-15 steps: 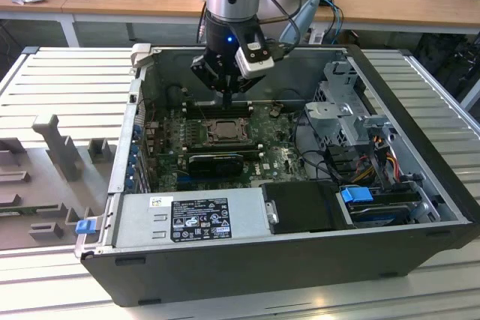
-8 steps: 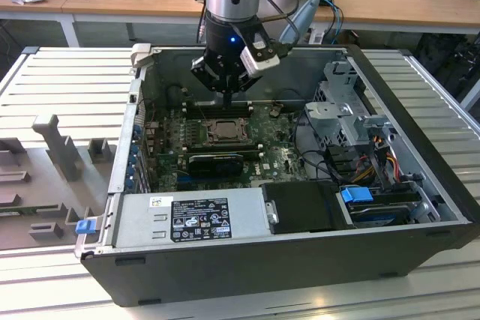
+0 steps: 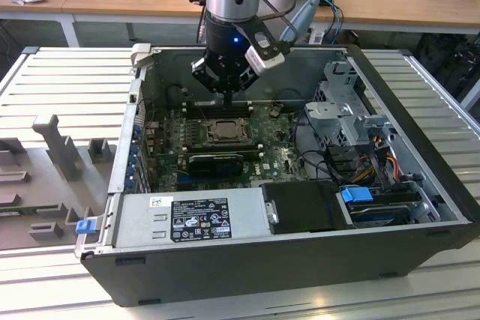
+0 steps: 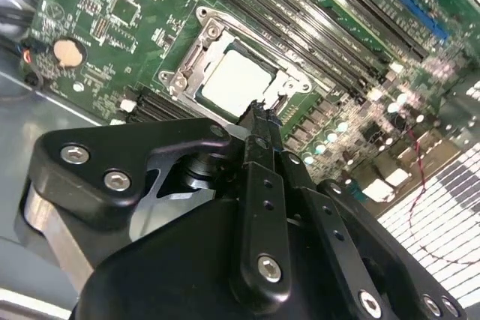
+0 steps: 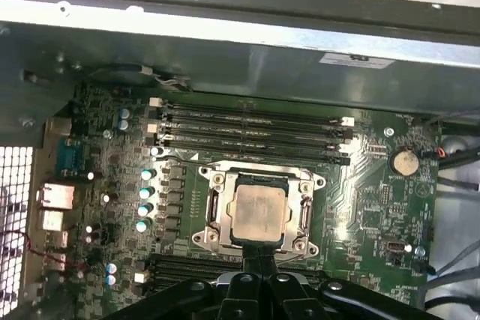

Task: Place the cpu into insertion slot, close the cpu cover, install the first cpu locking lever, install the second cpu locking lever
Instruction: 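Install the first cpu locking lever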

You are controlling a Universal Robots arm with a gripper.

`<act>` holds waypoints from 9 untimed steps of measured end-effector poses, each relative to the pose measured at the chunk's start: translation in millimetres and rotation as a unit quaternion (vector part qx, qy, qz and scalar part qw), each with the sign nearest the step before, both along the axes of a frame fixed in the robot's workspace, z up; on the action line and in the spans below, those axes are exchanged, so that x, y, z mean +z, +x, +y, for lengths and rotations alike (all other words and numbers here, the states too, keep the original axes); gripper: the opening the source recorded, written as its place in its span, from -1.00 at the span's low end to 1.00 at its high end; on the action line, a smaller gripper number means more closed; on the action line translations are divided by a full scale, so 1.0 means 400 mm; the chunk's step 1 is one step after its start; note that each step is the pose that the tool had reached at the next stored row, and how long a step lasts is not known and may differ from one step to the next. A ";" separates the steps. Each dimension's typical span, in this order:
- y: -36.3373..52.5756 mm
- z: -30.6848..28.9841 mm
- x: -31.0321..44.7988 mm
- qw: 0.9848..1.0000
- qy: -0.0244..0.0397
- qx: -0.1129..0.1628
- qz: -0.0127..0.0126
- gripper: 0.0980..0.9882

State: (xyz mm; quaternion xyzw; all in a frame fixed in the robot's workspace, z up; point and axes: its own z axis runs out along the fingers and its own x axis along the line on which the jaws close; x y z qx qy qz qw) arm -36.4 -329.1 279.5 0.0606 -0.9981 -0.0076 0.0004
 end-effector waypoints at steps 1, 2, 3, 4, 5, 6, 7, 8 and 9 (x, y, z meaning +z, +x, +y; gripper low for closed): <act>0.000 0.000 -0.001 1.000 0.001 0.006 0.000 -0.98; -0.003 -0.001 -0.001 1.000 0.005 0.008 0.000 -0.98; -0.009 -0.002 -0.002 1.000 0.015 0.009 0.000 -0.98; -0.015 -0.002 -0.002 1.000 0.021 0.009 0.000 -0.98; -0.022 -0.003 -0.002 1.000 0.026 0.009 0.000 -0.98; -0.033 -0.003 -0.004 1.000 0.030 0.009 0.000 -0.98; -0.038 -0.002 -0.006 1.000 0.031 0.007 0.000 -0.98; -0.040 -0.002 -0.007 1.000 0.031 0.004 0.000 -0.98; -0.040 -0.002 -0.011 1.000 0.031 -0.002 -0.001 -0.98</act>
